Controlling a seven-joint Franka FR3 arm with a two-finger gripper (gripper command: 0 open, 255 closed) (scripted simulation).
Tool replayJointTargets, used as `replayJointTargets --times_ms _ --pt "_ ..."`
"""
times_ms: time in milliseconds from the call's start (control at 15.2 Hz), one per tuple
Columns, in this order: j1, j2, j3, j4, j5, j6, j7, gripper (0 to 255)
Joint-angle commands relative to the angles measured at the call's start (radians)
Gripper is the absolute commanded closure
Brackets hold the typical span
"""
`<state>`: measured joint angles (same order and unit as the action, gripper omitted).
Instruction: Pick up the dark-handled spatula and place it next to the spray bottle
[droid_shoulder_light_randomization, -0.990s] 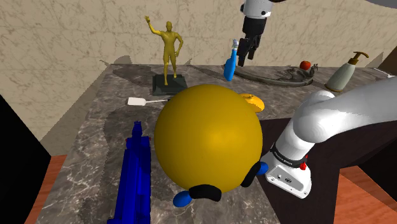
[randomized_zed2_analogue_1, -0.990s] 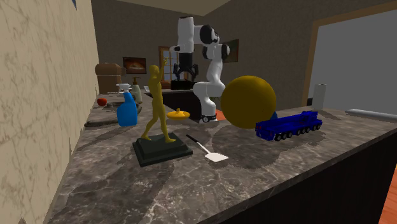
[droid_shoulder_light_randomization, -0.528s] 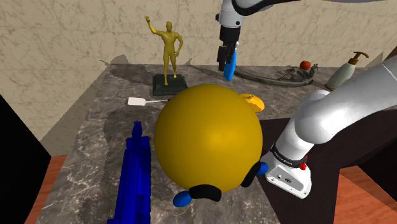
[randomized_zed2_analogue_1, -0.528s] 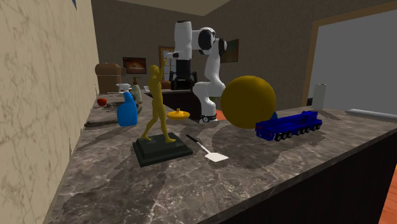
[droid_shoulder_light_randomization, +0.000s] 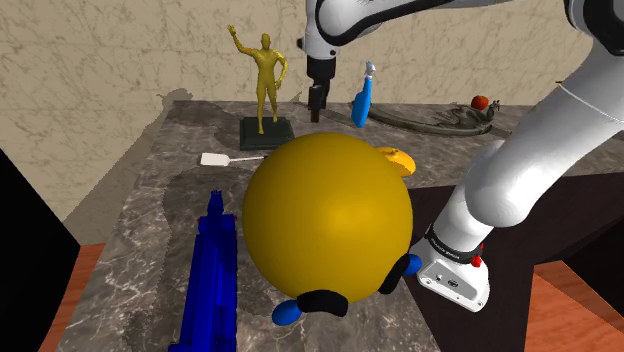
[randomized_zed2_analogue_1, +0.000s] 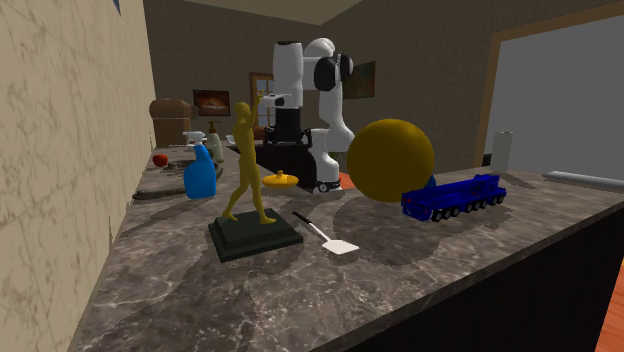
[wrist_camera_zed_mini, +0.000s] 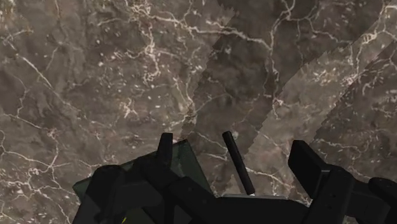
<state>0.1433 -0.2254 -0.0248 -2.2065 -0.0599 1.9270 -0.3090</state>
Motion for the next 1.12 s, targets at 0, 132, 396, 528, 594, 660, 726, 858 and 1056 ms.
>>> replayJointTargets --times_ms 0,132,396,528,594,660,726,858,1056 --pt "0.016 0.067 0.01 0.039 0.005 0.028 -0.031 0" --pt "0.03 0.134 0.02 0.082 0.008 0.052 -0.061 0" --pt "0.056 0.265 0.045 0.175 0.01 0.089 -0.118 0" --pt "0.069 0.329 0.058 0.225 0.009 0.103 -0.144 0" --pt "0.076 0.36 0.065 0.251 0.007 0.108 -0.157 0" --pt "0.082 0.392 0.073 0.277 0.005 0.113 -0.169 0" --pt "0.089 0.423 0.08 0.304 0.003 0.118 -0.181 0" --pt "0.102 0.486 0.094 0.359 -0.003 0.124 -0.205 0" --pt "0.118 0.552 0.11 0.42 -0.012 0.128 -0.229 0"
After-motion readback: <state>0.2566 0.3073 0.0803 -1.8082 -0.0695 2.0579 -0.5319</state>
